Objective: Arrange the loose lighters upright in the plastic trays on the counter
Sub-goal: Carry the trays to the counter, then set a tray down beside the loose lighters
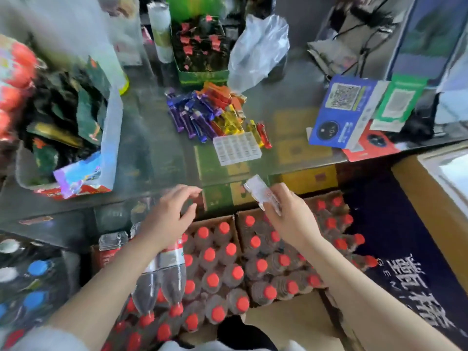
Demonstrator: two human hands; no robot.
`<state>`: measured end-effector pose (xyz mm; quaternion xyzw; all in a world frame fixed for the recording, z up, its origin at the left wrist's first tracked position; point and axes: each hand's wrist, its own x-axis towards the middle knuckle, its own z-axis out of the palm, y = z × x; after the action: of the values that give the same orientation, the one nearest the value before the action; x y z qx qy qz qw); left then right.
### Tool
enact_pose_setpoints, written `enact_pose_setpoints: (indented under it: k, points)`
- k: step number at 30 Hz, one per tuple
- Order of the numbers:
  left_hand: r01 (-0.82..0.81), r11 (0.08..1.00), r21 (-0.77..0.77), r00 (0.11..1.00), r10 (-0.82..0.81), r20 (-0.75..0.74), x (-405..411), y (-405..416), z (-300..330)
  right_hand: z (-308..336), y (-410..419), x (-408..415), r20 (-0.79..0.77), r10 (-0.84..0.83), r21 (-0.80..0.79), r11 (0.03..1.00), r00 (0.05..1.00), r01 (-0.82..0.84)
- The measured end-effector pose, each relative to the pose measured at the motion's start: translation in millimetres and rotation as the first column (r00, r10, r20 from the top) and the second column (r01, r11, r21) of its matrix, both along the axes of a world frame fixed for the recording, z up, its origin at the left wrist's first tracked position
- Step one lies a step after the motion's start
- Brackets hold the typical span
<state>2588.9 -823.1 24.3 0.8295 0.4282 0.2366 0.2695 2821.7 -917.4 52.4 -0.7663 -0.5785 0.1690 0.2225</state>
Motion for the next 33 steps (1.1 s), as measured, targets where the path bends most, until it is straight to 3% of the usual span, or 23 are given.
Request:
enact_pose_setpoints:
  k: [4,7,10,13,16,21,24,27,30,33]
  points:
    - [-0.132,0.969,0.207,0.974,0.166,-0.154,-11.3,18.3,2.5,28.2,43.3,-1.9,0.081,0.231,0.148,0.959,0.970,-0.241]
    - [-0.189,0.966,0.177,0.899,0.243,-0.364,-29.1,30.2,-8.2,30.5,69.8,-16.3,0.239,0.360,0.152,0.903,0.902,-0.401]
    - [-0.163,0.977,0.139,0.864,0.209,-0.459,-40.5,29.6,-13.9,21.5,92.7,-37.0,0.373,0.455,0.072,0.855,0.809,-0.514]
    - [-0.108,0.983,0.150,0.880,0.165,-0.446,-46.9,30.1,-13.9,10.0,108.3,-62.9,0.482,0.495,0.015,0.820,0.723,-0.572]
    - [-0.099,0.993,0.067,0.904,0.117,-0.412,-58.2,38.4,-11.3,-0.5,118.6,-83.2,0.534,0.505,-0.032,0.813,0.678,-0.581]
    - [-0.143,0.988,-0.058,0.972,0.129,-0.198,-64.9,46.9,-1.7,-9.9,132.5,-89.0,0.417,0.625,-0.028,0.735,0.660,-0.678]
    - [-0.124,0.991,-0.059,0.976,0.110,-0.190,-59.2,53.0,0.3,-6.5,142.1,-82.2,0.326,0.567,0.074,0.782,0.756,-0.619]
    - [-0.117,0.992,-0.040,0.976,0.107,-0.189,-52.8,66.3,-0.1,0.0,169.9,-69.9,0.223,0.356,0.183,0.899,0.908,-0.398]
    - [-0.085,0.996,-0.018,0.966,0.078,-0.247,-47.5,76.8,-3.8,4.4,203.2,-55.4,0.181,0.156,0.145,0.972,0.971,-0.183]
    - [-0.093,0.996,-0.014,0.964,0.086,-0.251,-46.8,84.0,-7.5,5.5,227.4,-44.7,0.147,0.060,0.063,0.996,0.987,-0.070]
